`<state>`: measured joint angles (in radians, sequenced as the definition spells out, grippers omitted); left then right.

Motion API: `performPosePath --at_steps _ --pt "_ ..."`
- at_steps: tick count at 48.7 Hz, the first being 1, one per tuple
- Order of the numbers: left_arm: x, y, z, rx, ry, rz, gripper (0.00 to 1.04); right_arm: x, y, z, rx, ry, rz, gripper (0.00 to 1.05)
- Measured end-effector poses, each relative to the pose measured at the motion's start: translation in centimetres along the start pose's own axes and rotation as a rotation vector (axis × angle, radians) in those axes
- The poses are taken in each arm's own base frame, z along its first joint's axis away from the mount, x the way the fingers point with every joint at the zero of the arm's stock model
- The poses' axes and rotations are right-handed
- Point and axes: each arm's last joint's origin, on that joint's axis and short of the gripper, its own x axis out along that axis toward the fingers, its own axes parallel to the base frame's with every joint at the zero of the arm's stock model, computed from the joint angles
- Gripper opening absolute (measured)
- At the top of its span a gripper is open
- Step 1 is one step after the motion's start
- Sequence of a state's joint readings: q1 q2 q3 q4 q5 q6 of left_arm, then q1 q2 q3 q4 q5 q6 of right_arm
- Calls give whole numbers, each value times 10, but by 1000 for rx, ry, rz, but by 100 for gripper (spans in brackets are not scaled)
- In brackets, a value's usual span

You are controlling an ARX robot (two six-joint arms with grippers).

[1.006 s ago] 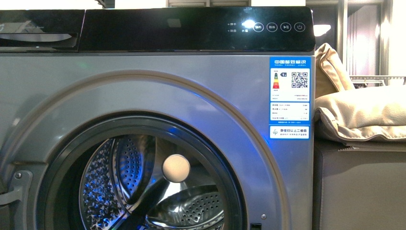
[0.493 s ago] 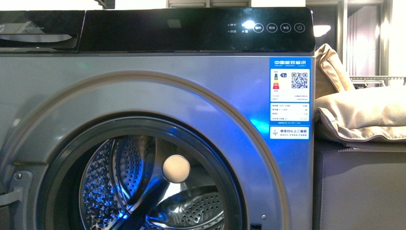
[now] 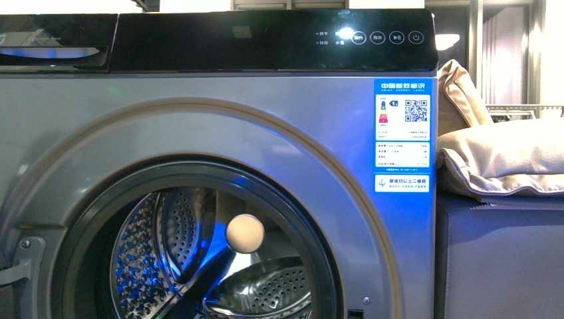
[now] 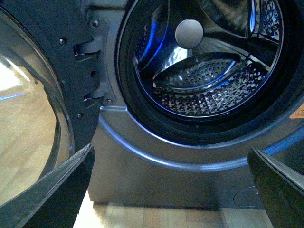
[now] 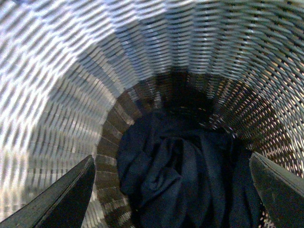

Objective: Put clothes into washing machine

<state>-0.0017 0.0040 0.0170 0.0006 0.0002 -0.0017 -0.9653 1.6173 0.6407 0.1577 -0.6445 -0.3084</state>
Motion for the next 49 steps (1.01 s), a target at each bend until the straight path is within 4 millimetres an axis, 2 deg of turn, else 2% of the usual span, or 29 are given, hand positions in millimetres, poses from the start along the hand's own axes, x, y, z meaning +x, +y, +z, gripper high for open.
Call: performPosePath --at_steps 8,19,35,40,49 --pt "0 0 0 0 0 0 98 44 -18 -14 -18 78 -39 97" --pt "0 0 0 0 0 0 98 105 -23 -36 10 183 -73 97" --pt "0 0 0 0 0 0 98 170 -28 -58 30 300 -113 97" --pt "0 0 0 0 0 0 98 188 -31 -70 47 339 -113 97" --pt "0 0 0 0 0 0 98 208 -35 -95 78 383 -104 97"
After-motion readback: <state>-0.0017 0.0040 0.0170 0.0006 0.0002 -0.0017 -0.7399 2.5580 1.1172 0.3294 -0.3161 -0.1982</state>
